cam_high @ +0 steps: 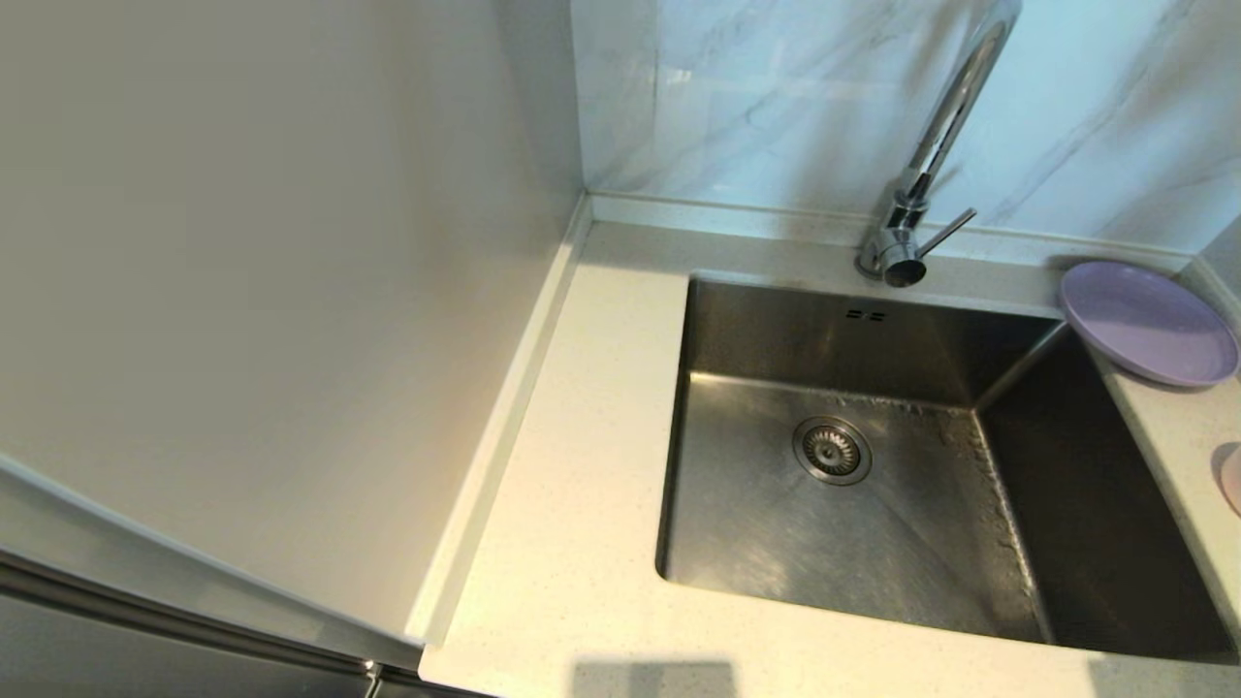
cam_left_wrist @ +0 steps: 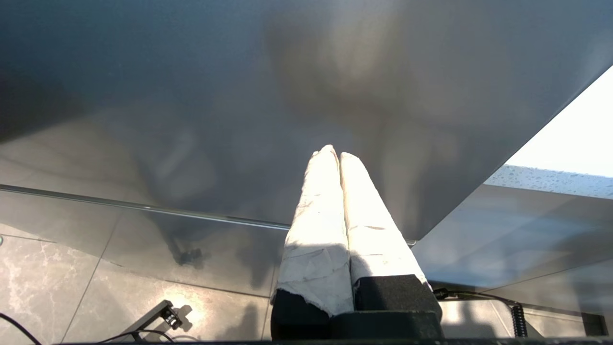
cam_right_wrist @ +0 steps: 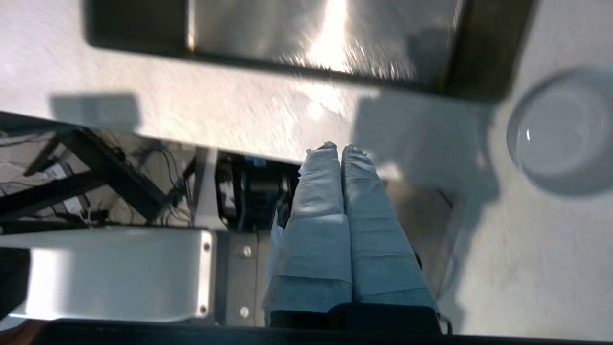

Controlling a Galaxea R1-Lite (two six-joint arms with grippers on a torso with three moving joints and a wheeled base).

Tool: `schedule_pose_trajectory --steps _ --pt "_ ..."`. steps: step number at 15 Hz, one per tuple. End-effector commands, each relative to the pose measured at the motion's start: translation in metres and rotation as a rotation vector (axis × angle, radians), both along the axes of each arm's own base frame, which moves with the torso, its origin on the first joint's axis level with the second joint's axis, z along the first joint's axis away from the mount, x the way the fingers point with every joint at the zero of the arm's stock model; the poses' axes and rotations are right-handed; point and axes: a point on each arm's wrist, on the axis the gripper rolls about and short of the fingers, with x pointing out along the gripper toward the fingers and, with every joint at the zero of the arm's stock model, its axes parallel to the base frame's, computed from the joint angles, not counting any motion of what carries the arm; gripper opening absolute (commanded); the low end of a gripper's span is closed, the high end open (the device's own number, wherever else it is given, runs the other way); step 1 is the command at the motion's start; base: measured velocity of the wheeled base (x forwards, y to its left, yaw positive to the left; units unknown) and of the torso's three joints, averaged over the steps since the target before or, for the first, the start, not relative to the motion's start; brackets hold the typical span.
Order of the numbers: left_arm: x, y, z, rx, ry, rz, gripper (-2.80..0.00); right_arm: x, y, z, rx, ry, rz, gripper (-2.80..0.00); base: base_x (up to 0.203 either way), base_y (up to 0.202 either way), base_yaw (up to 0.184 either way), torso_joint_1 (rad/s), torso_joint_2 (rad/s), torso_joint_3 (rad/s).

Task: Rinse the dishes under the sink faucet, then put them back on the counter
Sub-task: Turn on the faucet

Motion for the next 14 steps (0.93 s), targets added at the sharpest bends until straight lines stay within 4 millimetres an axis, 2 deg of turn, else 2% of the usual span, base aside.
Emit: schedule_pose_trajectory --steps 1,3,7,10,14 --pt "0.0 0.0 0.0 0.0 0.0 0.0 -2.8 -0.001 -0.001 -0.007 0.006 0.07 -0.055 -2.8 0.0 0.0 0.0 0.0 0.0 0.0" --pt "0.0 0.0 0.0 0.0 0.0 0.0 -2.8 0.008 -0.002 -0.008 0.014 0.102 -0.059 -2.8 0.0 0.0 0.0 0.0 0.0 0.0" --pt "0.0 0.0 0.0 0.0 0.0 0.0 -2.8 0.051 -0.01 -0.012 0.035 0.185 -0.057 -2.8 0.0 0.0 0.0 0.0 0.0 0.0" --pt "0.0 0.0 0.0 0.0 0.0 0.0 -2.8 0.091 -0.018 -0.008 0.093 0.075 -0.143 -2.8 0.0 0.0 0.0 0.0 0.0 0.0" --pt "0.0 0.0 0.0 0.0 0.0 0.0 -2.8 0.121 -0.029 -0.018 0.108 -0.098 -0.2 -2.8 0.0 0.0 0.0 0.0 0.0 0.0"
